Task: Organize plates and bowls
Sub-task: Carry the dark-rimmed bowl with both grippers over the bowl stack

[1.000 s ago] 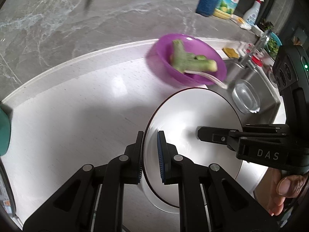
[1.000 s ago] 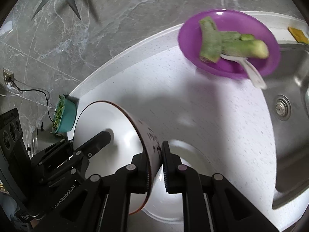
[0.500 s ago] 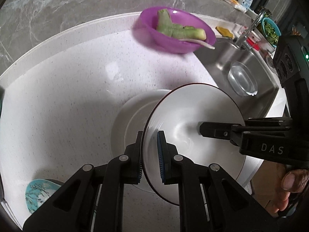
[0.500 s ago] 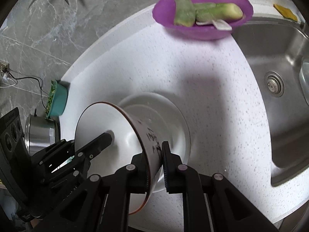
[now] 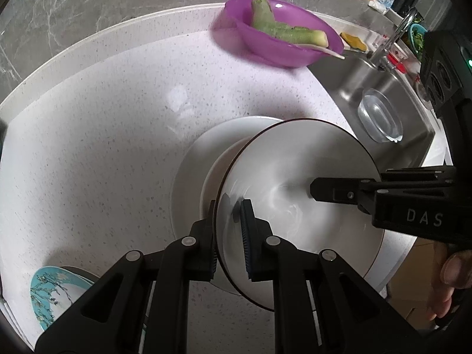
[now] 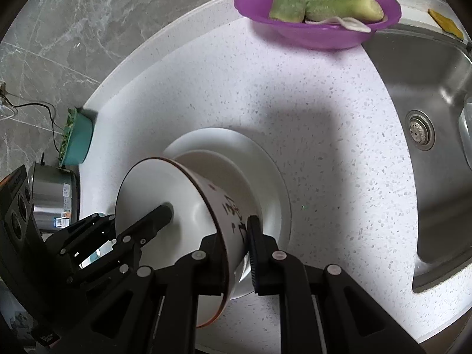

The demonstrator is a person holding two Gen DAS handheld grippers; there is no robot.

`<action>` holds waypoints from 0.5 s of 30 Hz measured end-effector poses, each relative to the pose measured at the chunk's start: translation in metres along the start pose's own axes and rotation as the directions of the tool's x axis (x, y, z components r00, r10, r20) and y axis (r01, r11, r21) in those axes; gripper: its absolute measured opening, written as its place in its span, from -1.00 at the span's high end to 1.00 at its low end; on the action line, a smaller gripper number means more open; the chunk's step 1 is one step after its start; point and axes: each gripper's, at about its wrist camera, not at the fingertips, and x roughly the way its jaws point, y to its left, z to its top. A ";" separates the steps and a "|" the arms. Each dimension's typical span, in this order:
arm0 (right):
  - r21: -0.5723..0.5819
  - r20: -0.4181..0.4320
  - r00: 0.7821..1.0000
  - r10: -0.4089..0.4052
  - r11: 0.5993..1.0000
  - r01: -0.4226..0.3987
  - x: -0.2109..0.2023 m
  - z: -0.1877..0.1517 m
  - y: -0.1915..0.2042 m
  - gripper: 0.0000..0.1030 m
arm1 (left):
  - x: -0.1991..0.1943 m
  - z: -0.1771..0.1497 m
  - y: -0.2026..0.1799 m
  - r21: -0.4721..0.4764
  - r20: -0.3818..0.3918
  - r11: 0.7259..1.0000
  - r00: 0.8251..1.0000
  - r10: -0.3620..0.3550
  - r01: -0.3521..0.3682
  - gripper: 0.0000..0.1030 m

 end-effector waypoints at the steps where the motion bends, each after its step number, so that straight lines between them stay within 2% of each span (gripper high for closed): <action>1: -0.001 -0.003 1.000 -0.003 1.000 0.003 0.001 0.001 -0.001 0.73 | 0.001 0.000 0.001 -0.003 0.003 1.000 1.000 -0.007 0.007 0.77; 15: -0.036 -0.003 0.999 -0.042 0.998 0.041 0.003 0.005 0.002 0.73 | 0.006 0.000 0.005 -0.029 0.025 0.999 0.999 -0.037 0.038 0.75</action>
